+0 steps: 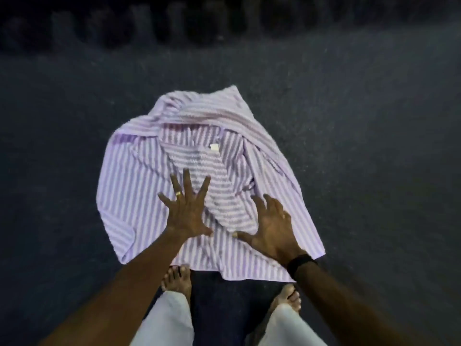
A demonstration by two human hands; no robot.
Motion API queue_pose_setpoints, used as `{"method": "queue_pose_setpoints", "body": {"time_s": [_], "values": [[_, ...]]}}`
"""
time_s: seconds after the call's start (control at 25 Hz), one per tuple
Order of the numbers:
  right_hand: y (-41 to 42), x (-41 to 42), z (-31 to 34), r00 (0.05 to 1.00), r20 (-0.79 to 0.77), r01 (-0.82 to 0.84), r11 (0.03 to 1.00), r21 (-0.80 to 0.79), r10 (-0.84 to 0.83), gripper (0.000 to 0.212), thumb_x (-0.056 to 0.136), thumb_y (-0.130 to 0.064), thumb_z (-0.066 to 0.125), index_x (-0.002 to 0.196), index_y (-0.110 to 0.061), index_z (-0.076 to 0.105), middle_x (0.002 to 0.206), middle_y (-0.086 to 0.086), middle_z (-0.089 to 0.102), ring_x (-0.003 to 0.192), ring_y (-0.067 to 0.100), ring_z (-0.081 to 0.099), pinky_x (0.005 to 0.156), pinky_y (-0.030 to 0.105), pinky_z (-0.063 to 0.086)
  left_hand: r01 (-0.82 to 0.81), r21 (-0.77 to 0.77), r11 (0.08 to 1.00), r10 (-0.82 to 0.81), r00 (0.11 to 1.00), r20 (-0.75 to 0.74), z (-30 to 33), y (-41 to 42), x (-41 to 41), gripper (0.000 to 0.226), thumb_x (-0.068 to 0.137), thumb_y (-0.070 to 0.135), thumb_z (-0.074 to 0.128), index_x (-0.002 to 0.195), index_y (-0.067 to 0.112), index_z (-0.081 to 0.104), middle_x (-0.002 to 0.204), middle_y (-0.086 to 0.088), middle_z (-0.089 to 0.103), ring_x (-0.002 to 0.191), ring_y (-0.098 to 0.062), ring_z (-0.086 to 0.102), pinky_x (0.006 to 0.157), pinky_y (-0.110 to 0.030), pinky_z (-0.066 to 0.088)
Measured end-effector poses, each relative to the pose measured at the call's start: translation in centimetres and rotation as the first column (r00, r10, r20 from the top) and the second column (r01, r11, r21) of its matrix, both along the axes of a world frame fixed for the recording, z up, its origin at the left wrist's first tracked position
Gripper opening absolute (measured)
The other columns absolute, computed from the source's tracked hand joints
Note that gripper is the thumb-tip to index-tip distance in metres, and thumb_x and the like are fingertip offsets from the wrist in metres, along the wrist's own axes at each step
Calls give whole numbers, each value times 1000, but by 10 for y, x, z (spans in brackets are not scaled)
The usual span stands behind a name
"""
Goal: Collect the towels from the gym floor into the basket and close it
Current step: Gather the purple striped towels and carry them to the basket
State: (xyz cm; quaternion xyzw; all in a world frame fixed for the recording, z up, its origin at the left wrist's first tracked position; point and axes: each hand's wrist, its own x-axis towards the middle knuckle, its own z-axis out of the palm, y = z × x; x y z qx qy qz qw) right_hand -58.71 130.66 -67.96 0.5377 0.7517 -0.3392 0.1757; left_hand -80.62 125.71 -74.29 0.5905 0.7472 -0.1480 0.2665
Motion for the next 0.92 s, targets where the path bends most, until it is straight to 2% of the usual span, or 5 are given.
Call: {"method": "queue_pose_setpoints", "body": {"time_s": [0.16, 0.28, 0.48, 0.64, 0.92], "values": [[-8, 6, -94, 999, 23, 28, 998, 50, -29, 109, 67, -86, 47, 152, -26, 15, 160, 12, 13, 147, 35, 13, 114, 61, 19, -82, 1, 997, 82, 997, 3, -89, 15, 13, 140, 41, 77, 72, 147, 41, -11, 157, -23, -17, 140, -57, -5, 82, -86, 21], [-19, 12, -123, 1000, 9, 28, 998, 60, -29, 107, 69, -86, 47, 151, -24, 16, 160, 13, 14, 147, 36, 14, 112, 64, 22, -158, -44, 986, 161, 985, 55, -104, 22, 19, 112, 57, 57, 77, 147, 41, 13, 159, -20, -10, 141, -54, -1, 92, -81, 20], [-39, 16, -73, 989, -1, 146, 989, -37, -146, 106, 73, -80, 53, 153, -24, 14, 162, 14, 9, 148, 35, 12, 115, 58, 22, -278, 61, 959, 234, 893, 383, -75, 22, 15, 46, 67, 25, 60, 111, 14, 60, 137, -25, 42, 114, -45, 54, 89, -51, 50], [-42, 26, 15, 986, 30, 168, 983, -76, -166, 109, 71, -77, 59, 154, -26, 9, 163, 9, 5, 149, 31, 9, 117, 56, 19, -156, -75, 985, 173, 878, 446, 5, 26, 44, 51, 69, 20, 69, 117, 7, 57, 122, -25, 53, 111, -42, 56, 90, -45, 49], [-45, 37, 255, 961, 42, 272, 962, 14, -272, 98, 70, -74, 58, 147, -24, 26, 153, 11, 28, 138, 35, 29, 107, 55, 33, -51, -64, 997, 75, 887, 455, 299, 26, 98, 36, 75, 29, 57, 105, 10, 59, 112, -18, 62, 102, -38, 61, 81, -41, 49]]}}
